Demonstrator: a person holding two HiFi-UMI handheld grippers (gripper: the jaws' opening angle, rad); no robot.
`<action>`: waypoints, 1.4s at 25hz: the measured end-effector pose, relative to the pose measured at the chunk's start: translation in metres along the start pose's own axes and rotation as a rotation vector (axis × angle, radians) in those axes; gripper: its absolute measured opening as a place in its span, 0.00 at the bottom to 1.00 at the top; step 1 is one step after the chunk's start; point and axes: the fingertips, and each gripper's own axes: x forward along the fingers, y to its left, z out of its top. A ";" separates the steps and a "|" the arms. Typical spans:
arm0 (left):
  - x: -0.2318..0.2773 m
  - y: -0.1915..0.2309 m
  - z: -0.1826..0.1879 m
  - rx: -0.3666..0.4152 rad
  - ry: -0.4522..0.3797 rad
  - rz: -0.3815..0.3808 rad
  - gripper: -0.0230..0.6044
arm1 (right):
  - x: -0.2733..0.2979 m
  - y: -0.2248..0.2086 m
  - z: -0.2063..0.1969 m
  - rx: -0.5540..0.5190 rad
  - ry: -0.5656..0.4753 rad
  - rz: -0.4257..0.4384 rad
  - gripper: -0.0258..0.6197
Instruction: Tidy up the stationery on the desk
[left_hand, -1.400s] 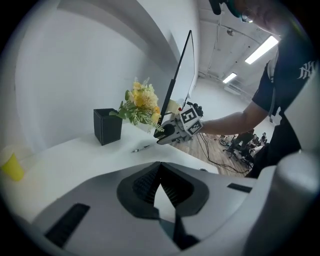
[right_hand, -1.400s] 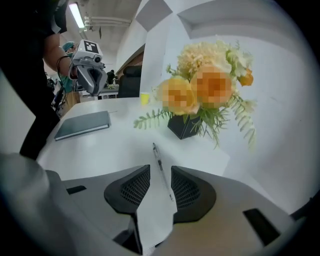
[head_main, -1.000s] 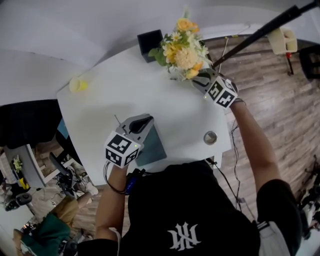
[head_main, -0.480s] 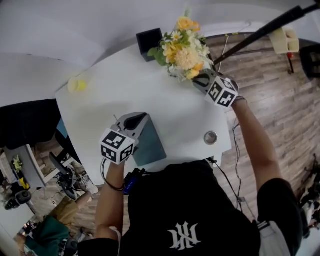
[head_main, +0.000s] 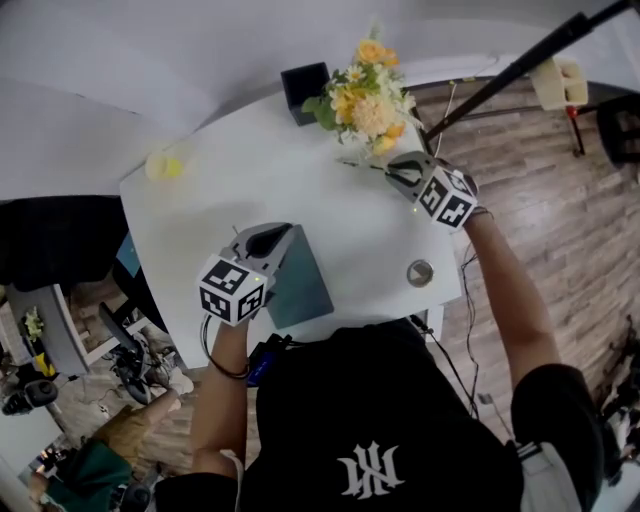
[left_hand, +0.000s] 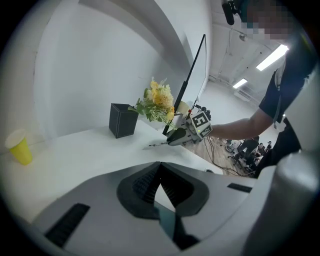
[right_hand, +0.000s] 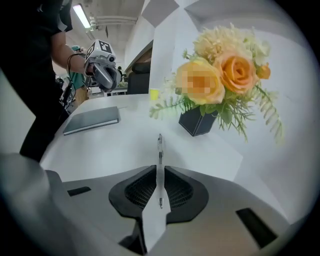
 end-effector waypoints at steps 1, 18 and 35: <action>-0.003 -0.001 0.000 0.005 -0.003 0.003 0.04 | -0.003 0.005 0.002 0.003 -0.005 0.000 0.15; -0.085 -0.004 -0.038 0.012 -0.079 0.045 0.04 | -0.041 0.105 0.053 0.396 -0.215 -0.074 0.15; -0.157 0.007 -0.112 -0.038 -0.117 -0.001 0.04 | -0.011 0.191 0.071 0.827 -0.186 -0.194 0.15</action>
